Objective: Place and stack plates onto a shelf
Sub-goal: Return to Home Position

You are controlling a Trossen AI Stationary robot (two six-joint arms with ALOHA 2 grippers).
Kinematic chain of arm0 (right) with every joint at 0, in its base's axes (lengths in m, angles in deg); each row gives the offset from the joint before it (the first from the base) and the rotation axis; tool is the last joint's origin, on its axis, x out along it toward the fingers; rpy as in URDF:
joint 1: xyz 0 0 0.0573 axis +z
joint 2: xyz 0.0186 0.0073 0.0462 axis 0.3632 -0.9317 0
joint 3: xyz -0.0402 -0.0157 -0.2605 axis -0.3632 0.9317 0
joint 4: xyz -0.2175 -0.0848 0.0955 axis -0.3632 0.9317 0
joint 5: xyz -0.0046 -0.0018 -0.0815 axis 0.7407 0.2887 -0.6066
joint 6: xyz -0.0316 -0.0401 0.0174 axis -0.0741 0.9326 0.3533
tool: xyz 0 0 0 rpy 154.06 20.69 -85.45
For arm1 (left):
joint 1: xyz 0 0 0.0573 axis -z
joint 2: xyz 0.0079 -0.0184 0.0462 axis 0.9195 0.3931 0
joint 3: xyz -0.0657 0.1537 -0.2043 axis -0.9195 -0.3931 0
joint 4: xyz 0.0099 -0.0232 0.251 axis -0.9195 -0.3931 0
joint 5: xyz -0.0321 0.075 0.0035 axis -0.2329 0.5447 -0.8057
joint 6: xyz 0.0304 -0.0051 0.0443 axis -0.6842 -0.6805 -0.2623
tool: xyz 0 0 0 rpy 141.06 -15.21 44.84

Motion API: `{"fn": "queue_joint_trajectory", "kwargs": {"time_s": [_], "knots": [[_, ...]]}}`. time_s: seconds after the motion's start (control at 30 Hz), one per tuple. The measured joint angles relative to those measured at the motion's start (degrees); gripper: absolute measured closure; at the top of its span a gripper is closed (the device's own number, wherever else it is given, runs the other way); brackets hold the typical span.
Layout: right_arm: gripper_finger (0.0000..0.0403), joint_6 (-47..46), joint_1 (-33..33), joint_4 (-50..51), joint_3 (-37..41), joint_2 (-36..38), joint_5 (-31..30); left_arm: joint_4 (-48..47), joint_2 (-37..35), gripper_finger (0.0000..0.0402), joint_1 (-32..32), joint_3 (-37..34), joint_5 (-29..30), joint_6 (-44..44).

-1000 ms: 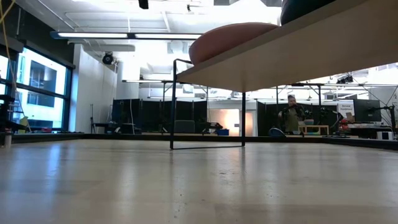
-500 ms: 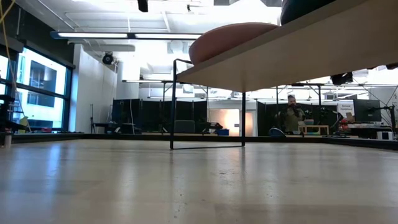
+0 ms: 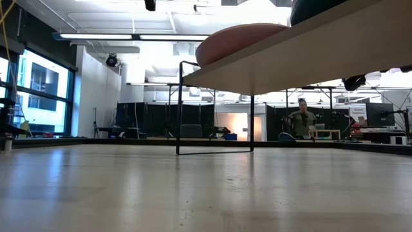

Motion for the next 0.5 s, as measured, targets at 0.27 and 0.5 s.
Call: {"fn": "queue_joint_trajectory", "kwargs": {"time_s": [0.27, 0.5], "knots": [[0.0403, -3.34, 0.00, 0.04, 0.00, 0.00, -0.02, -11.23, -6.63, 0.0391, -3.84, -0.02, -8.06, -3.40], [0.0402, -2.87, 0.00, 0.08, 0.00, -0.02, -0.02, -13.01, -15.63, 0.0401, -3.10, -6.16, -8.07, -5.33]]}}
